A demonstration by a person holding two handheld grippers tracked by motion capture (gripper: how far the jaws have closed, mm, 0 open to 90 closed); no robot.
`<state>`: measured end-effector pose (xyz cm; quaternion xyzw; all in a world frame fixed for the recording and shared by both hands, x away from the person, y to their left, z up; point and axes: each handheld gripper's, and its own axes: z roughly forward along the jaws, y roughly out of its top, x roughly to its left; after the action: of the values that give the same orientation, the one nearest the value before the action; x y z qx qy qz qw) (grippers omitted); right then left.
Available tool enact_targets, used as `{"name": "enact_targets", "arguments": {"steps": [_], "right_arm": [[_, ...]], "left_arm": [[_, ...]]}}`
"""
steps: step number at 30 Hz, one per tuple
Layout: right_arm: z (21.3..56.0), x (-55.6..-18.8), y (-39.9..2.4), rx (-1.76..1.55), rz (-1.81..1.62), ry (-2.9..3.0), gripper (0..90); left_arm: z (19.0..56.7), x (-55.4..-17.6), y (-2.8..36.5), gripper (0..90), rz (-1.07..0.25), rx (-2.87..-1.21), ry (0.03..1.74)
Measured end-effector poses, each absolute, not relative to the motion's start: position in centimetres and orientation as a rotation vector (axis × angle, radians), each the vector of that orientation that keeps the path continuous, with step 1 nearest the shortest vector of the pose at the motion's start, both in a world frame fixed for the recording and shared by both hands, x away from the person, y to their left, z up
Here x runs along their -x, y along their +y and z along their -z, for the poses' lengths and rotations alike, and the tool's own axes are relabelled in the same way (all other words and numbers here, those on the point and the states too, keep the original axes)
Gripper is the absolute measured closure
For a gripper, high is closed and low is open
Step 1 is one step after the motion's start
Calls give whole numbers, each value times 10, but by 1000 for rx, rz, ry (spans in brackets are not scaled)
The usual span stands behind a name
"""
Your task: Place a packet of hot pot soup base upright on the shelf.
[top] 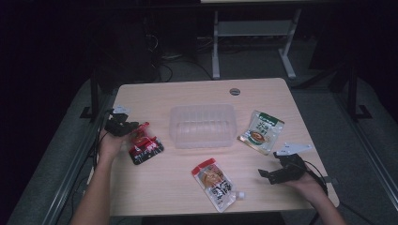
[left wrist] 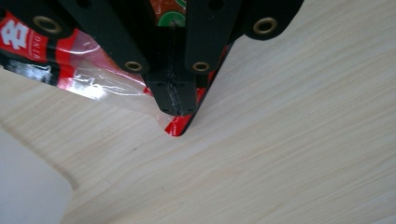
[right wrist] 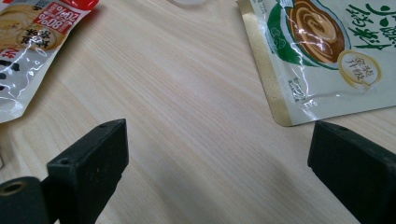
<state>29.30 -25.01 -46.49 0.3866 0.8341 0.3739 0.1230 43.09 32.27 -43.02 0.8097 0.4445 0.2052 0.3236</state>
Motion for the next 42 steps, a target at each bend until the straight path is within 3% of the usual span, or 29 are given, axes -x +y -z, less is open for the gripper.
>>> {"name": "enact_targets", "arguments": {"steps": [18, 42], "right_arm": [[465, -292, -253, -1139, -1086, 2425, 50], [463, -293, -250, -1109, -1107, 2432, 52]], "left_arm": [[447, -437, 329, 900, -481, -2166, 1232], [445, -408, 310, 900, -385, -2263, 1144]]}}
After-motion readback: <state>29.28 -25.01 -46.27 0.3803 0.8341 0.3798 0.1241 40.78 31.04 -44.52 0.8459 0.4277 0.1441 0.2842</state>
